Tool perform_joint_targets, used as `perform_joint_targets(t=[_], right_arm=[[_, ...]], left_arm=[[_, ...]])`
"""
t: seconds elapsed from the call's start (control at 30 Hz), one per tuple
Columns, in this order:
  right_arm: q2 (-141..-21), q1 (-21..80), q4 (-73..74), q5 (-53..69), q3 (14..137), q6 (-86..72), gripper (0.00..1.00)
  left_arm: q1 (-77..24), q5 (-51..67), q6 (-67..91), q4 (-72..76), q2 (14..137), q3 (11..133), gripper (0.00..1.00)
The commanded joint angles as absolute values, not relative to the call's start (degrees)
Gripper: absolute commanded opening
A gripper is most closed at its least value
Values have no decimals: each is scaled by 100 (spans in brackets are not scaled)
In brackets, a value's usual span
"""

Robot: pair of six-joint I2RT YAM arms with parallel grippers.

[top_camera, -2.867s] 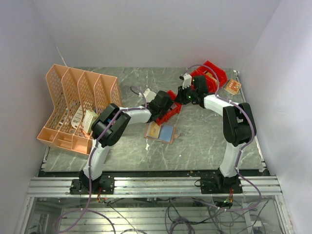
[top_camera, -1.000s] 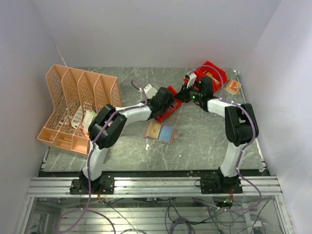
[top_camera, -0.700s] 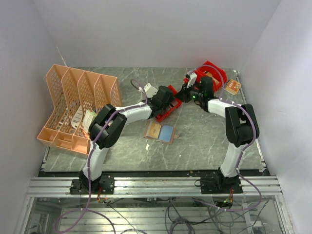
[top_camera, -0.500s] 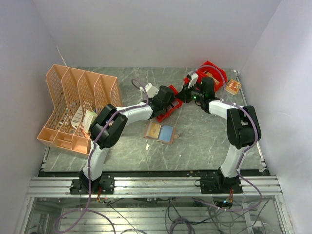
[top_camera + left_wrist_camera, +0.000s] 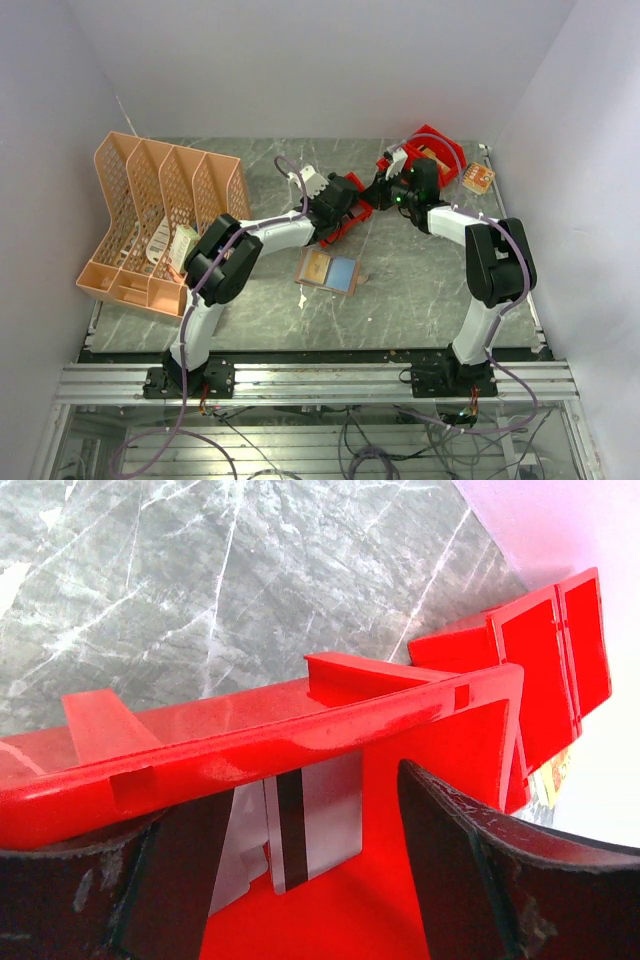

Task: Put the credit cards into the card holder
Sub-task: Pick up the credit card from the storage box.

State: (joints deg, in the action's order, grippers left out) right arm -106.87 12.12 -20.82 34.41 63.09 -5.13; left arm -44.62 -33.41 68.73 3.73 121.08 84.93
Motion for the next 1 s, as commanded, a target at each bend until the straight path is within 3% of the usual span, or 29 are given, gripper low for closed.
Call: perform_joint_targets(t=[0.0,0.6,0.97], right_arm=[[-10367,1280,-2480,3644,6243,-710,0],[-10287,1354,-2623,3718,6108,-896,0],[-10422,1361,-2467,3537,6174,-800,0]], left_arm=[[-4495,-3891,6667,677,12343,8572,77],[-4500,-3167,7121,1186,12806,8789,77],[-4488,-2789,6919,2452,12463,8266,73]])
